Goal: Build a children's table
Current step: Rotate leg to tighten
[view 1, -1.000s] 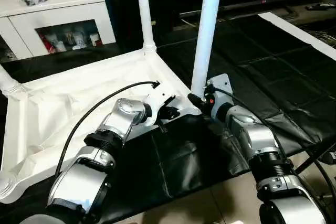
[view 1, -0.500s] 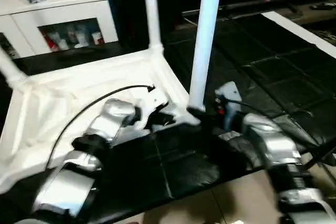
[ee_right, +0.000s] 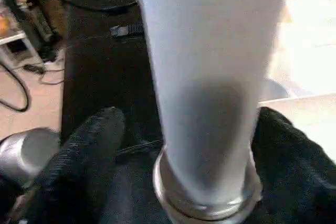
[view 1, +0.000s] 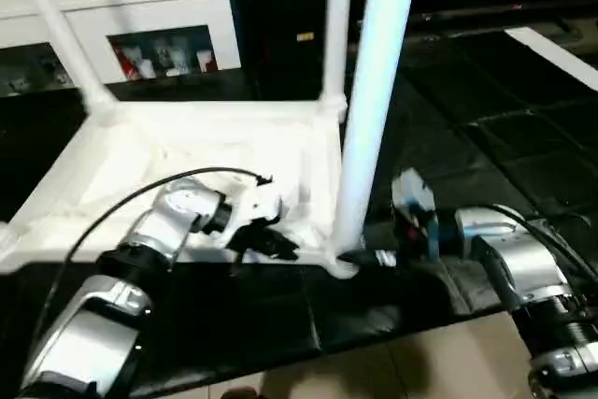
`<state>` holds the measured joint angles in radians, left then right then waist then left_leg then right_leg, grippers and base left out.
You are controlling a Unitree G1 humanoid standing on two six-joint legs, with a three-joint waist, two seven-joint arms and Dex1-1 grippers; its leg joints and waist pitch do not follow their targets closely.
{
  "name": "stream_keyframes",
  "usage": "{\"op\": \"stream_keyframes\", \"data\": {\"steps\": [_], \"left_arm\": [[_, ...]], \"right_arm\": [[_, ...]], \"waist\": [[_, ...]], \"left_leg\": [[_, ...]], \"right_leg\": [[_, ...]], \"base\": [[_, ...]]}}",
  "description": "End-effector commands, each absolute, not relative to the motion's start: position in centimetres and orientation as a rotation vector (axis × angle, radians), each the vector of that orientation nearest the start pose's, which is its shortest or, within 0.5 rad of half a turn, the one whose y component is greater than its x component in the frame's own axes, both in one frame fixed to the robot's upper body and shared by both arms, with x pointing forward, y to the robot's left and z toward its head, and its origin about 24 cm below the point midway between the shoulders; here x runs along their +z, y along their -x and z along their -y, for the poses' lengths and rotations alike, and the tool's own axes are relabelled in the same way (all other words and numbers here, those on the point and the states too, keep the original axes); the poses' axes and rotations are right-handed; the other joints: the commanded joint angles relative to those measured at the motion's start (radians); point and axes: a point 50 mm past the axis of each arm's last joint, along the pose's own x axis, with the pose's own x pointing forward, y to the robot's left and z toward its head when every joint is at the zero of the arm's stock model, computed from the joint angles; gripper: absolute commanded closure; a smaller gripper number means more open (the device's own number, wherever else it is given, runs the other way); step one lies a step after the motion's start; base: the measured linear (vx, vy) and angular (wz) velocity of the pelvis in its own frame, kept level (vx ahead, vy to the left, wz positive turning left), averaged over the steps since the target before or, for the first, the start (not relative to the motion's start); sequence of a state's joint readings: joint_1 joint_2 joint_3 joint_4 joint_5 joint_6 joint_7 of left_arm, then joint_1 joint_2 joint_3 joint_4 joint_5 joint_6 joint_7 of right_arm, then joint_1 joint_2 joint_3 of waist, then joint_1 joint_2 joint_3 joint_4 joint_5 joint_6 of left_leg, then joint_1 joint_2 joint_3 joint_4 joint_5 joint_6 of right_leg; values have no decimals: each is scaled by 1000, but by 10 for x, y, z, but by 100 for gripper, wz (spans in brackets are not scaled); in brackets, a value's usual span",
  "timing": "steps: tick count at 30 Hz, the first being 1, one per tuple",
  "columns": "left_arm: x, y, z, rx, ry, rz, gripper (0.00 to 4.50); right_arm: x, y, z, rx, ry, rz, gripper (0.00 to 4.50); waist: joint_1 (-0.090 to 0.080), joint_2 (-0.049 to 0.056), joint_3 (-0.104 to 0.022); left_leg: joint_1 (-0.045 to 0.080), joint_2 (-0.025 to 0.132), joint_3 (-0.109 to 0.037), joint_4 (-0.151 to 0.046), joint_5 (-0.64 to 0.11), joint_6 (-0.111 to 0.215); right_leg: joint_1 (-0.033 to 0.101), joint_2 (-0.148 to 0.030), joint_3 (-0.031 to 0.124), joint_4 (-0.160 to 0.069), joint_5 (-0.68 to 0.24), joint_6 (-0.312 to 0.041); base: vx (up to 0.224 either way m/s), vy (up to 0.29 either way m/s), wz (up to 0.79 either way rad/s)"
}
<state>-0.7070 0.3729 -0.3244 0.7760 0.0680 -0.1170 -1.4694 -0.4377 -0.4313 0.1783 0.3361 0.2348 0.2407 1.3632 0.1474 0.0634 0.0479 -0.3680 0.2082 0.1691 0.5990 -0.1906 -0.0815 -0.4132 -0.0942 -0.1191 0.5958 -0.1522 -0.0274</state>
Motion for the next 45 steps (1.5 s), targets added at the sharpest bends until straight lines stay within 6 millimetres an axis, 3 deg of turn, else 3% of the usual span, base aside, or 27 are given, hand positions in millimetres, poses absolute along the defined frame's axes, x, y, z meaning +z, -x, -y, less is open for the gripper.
{"op": "stream_keyframes", "data": {"steps": [1, 6, 8, 11, 12, 18, 27, 29, 30, 31, 33, 34, 36, 38, 39, 40, 41, 43, 45], "left_arm": [[69, -316, -125, -1712, -575, -414, 450], [69, -315, -127, -1725, -579, -417, 450], [68, -314, -128, -1729, -582, -417, 450], [67, -313, -130, -1732, -590, -420, 450], [67, -313, -130, -1731, -592, -420, 450], [67, -313, -129, -1729, -593, -420, 450], [63, -317, -124, -1662, -570, -429, 450], [62, -322, -121, -1595, -530, -436, 450], [62, -324, -120, -1561, -508, -438, 450], [62, -327, -117, -1517, -491, -447, 450], [62, -333, -111, -1438, -459, -459, 450], [62, -337, -106, -1393, -438, -460, 450], [64, -343, -98, -1320, -404, -454, 450], [66, -351, -88, -1225, -369, -435, 450], [68, -354, -83, -1179, -355, -428, 450], [72, -361, -75, -1081, -321, -404, 450], [73, -362, -73, -1062, -315, -399, 450], [76, -366, -66, -988, -297, -376, 450], [77, -367, -62, -973, -296, -368, 450]], "right_arm": [[71, -288, 149, 1502, 98, -352, 95], [72, -289, 150, 1508, 99, -350, 125], [73, -289, 149, 1523, 97, -353, 163], [73, -289, 148, 1544, 88, -359, 168], [73, -289, 148, 1547, 85, -360, 196], [73, -288, 148, 1557, 74, -367, 239], [70, -282, 146, 1541, 28, -350, 252], [69, -285, 141, 1467, -4, -326, 252], [67, -287, 138, 1419, -18, -319, 252], [65, -291, 134, 1340, -6, -310, 252], [61, -302, 123, 1168, -18, -304, 252], [61, -306, 116, 1106, -47, -296, 252], [60, -312, 105, 1035, -88, -298, 252], [57, -318, 92, 963, -85, -317, 252], [55, -320, 86, 931, -76, -326, 252], [53, -325, 74, 865, -69, -333, 252], [53, -326, 72, 851, -66, -335, 252], [51, -332, 60, 768, -43, -349, 252], [51, -334, 52, 751, -31, -347, 252]], "waist": [[-2, -14, -74], [-2, -12, -77], [-1, -14, -78], [-1, -17, -78], [-1, -17, -78], [0, -11, -78], [4, -7, -80], [7, -3, -78], [5, 4, -76], [3, -1, -73], [-8, 2, -69], [-19, 6, -67], [-35, -2, -64], [-56, 5, -62], [-64, 5, -61], [-73, 12, -63], [-85, 8, -64], [-91, 6, -70], [-97, 10, -72]], "left_leg": [[9, 24, 0, -66, -176, 73], [5, 26, -2, -65, -150, 76], [4, 26, -2, -64, -144, 79], [3, 26, -1, -63, -138, 82], [4, 26, -1, -63, -138, 83], [5, 26, -1, -63, -145, 78], [8, 26, -1, -62, -155, 73], [11, 27, -1, -64, -169, 67], [10, 26, 0, -64, -175, 65], [11, 24, -1, -66, -194, 52], [12, 20, -2, -70, -215, 25], [17, 13, -6, -71, -248, 8], [11, 6, -8, -73, -252, 5], [17, 3, -8, -72, -272, 14], [15, 3, -8, -71, -276, 13], [12, -1, -13, -71, -280, 7], [6, -2, -13, -72, -266, 11], [10, -5, -11, -69, -240, 25], [1, -1, -12, -71, -209, 41]], "right_leg": [[63, -60, 53, -72, -298, -174], [63, -60, 53, -68, -277, -173], [63, -60, 52, -66, -268, -176], [64, -60, 52, -64, -263, -177], [63, -60, 53, -64, -261, -177], [62, -59, 53, -67, -266, -175], [64, -58, 52, -66, -247, -183], [61, -58, 52, -70, -269, -177], [60, -56, 53, -70, -274, -178], [60, -56, 51, -77, -312, -166], [59, -55, 49, -82, -375, -142], [59, -58, 42, -92, -453, -120], [68, -55, 35, -103, -513, -79], [62, -54, 31, -112, -534, -73], [60, -52, 31, -113, -532, -74], [69, -53, 25, -110, -534, -71], [69, -51, 24, -111, -509, -72], [69, -51, 26, -113, -466, -85], [73, -50, 28, -103, -404, -110]], "base": [[0, 0, 0], [0, 0, 0], [0, 0, 0], [0, 0, 0], [0, 0, 0], [0, 0, 0], [0, 0, 0], [0, 0, 0], [0, 0, 0], [0, 0, 0], [0, 0, 0], [0, 0, 0], [0, 0, 0], [0, 0, 0], [0, 0, 0], [0, 0, 0], [0, 0, 0], [0, 0, 0], [0, 0, 0]]}}
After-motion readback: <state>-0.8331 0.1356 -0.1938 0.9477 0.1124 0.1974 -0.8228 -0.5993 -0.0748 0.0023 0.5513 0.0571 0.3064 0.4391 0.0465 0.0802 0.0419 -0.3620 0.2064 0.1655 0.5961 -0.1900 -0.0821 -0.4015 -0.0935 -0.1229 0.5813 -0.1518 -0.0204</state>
